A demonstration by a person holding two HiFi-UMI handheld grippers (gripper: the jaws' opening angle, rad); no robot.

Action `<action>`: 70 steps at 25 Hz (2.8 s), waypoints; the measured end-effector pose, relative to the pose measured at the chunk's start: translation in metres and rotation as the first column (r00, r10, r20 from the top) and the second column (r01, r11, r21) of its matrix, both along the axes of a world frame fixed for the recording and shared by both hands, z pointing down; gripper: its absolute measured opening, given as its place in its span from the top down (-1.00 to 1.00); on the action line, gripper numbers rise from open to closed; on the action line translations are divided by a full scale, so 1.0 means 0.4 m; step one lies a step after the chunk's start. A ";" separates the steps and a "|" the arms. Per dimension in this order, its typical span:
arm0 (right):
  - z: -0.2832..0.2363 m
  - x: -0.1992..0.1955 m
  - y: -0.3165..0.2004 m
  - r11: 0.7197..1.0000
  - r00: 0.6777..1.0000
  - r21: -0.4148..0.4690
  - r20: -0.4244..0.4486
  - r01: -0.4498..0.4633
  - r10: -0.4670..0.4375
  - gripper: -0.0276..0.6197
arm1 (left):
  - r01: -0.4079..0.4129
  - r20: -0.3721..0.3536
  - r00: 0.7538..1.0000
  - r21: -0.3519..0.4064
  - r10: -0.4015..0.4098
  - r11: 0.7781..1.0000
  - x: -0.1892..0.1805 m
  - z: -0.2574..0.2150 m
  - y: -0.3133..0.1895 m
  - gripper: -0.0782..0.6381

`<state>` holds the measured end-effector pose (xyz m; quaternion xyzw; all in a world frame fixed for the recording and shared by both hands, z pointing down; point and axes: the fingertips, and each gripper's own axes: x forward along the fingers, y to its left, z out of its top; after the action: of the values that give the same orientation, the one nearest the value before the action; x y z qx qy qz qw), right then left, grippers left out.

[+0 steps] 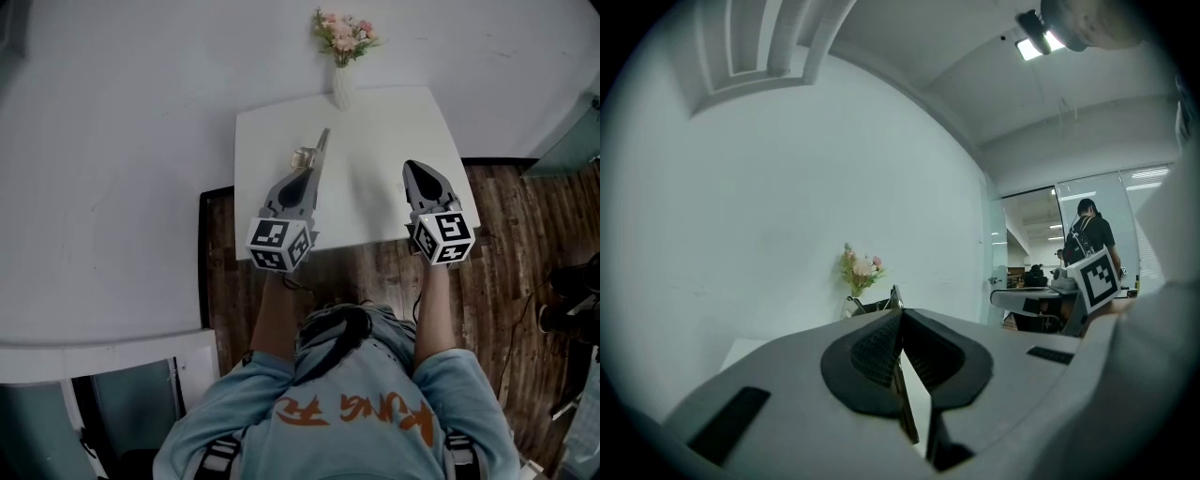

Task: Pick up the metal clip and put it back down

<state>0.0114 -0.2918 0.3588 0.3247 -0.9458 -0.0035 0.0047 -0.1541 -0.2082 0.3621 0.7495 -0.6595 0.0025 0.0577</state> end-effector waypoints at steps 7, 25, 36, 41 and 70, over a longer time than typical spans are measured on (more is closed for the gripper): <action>0.029 0.118 -0.050 0.997 0.997 -0.024 -0.017 -0.072 0.071 0.88 | -0.065 0.007 0.998 -0.025 0.065 0.998 0.099 0.025 -0.084 0.71; 0.182 0.471 -0.165 0.922 0.941 -0.209 0.026 -0.326 0.339 0.88 | -0.276 -0.089 0.961 -0.229 0.262 0.934 0.407 0.215 -0.357 0.71; 0.416 0.557 -0.180 0.825 0.905 -0.409 -0.004 -0.389 0.425 0.88 | -0.369 -0.232 0.925 -0.368 0.299 0.854 0.531 0.452 -0.483 0.71; 0.494 0.575 -0.163 0.793 0.904 -0.463 -0.041 -0.396 0.427 0.88 | -0.375 -0.270 0.921 -0.432 0.279 0.820 0.541 0.558 -0.491 0.71; 0.385 0.408 -0.095 0.890 0.962 -0.370 -0.056 -0.268 0.267 0.88 | -0.045 -0.359 0.928 -0.362 -0.095 0.931 0.303 0.418 -0.369 0.59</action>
<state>0.1747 -0.3298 0.5128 0.4449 -0.8753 0.1768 0.0685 -0.0330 -0.3559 0.5292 0.7040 -0.6343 -0.0176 0.3189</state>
